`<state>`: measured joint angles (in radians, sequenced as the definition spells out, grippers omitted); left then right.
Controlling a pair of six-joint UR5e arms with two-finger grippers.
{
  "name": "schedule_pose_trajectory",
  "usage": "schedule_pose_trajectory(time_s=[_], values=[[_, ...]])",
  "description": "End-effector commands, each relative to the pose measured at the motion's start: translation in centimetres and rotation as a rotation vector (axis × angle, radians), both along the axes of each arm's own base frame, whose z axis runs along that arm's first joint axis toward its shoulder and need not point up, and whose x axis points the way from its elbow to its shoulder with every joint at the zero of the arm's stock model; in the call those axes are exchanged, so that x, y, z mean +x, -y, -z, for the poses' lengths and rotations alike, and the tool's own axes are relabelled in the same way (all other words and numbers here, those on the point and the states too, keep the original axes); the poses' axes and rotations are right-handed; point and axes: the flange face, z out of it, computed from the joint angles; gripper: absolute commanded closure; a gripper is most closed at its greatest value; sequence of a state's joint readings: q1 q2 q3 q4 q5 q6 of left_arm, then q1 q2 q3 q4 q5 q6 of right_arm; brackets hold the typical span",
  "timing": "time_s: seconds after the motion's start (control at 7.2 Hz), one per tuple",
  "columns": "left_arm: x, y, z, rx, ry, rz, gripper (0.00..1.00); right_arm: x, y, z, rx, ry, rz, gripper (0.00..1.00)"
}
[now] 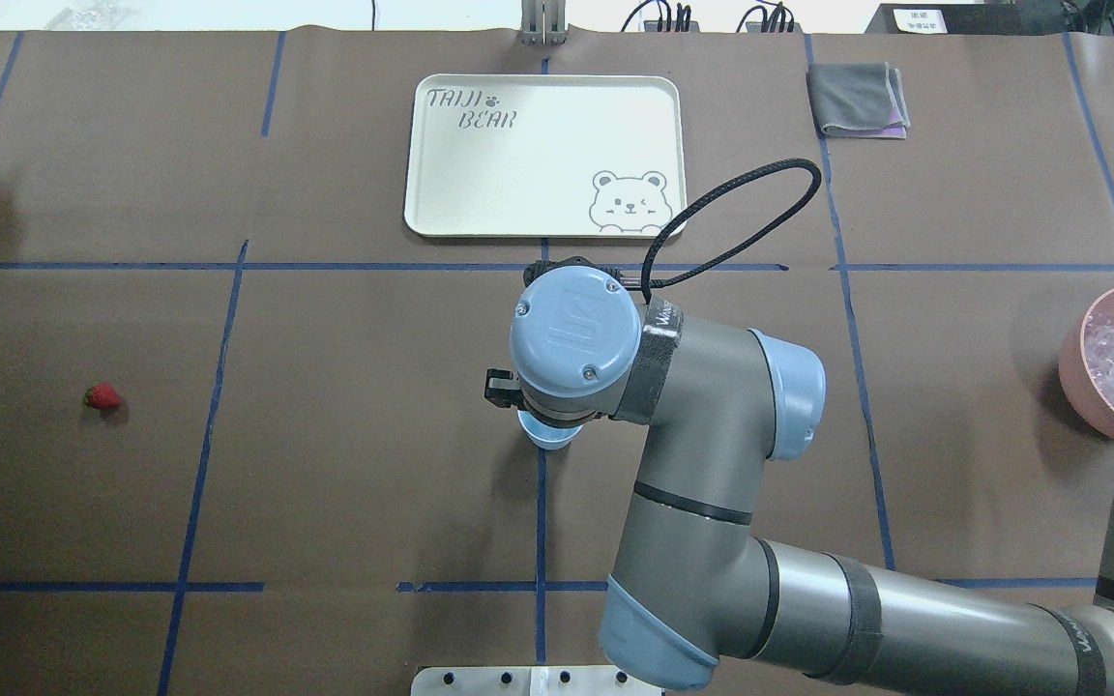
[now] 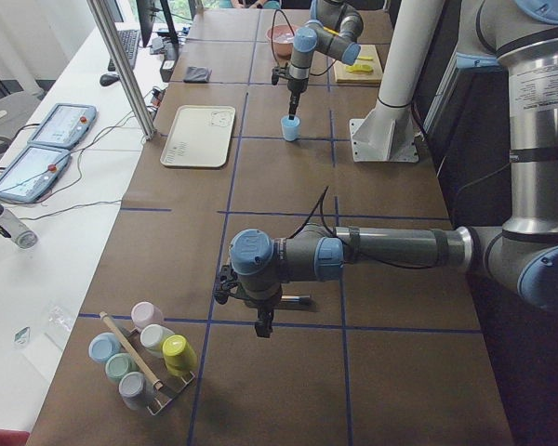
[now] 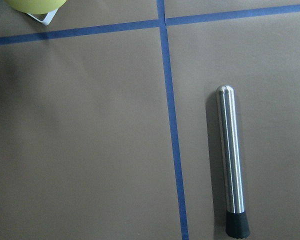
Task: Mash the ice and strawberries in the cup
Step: 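Open the right gripper to drop the ice cube into the cup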
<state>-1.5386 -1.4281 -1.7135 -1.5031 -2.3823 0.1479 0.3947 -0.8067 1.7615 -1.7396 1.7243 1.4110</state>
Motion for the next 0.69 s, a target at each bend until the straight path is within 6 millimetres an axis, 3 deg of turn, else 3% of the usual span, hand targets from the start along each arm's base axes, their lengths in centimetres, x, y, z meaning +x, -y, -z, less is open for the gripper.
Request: schedule_pose_trajectory(time_s=[0.0, 0.28, 0.42, 0.56], values=[[0.0, 0.0, 0.1, 0.001, 0.000, 0.000, 0.00, 0.3, 0.1, 0.3, 0.009, 0.005, 0.004, 0.01], [0.0, 0.0, 0.1, 0.002, 0.000, -0.001, 0.00, 3.9, 4.4, 0.0, 0.026, 0.009, 0.003, 0.01], [0.0, 0.0, 0.1, 0.002, 0.000, -0.001, 0.00, 7.1, 6.2, -3.0, 0.021, -0.003, 0.043, 0.01], [0.1, 0.0, 0.0, -0.001, 0.000, -0.002, 0.00, 11.6, 6.5, -6.1, 0.096, -0.019, 0.098, 0.01]])
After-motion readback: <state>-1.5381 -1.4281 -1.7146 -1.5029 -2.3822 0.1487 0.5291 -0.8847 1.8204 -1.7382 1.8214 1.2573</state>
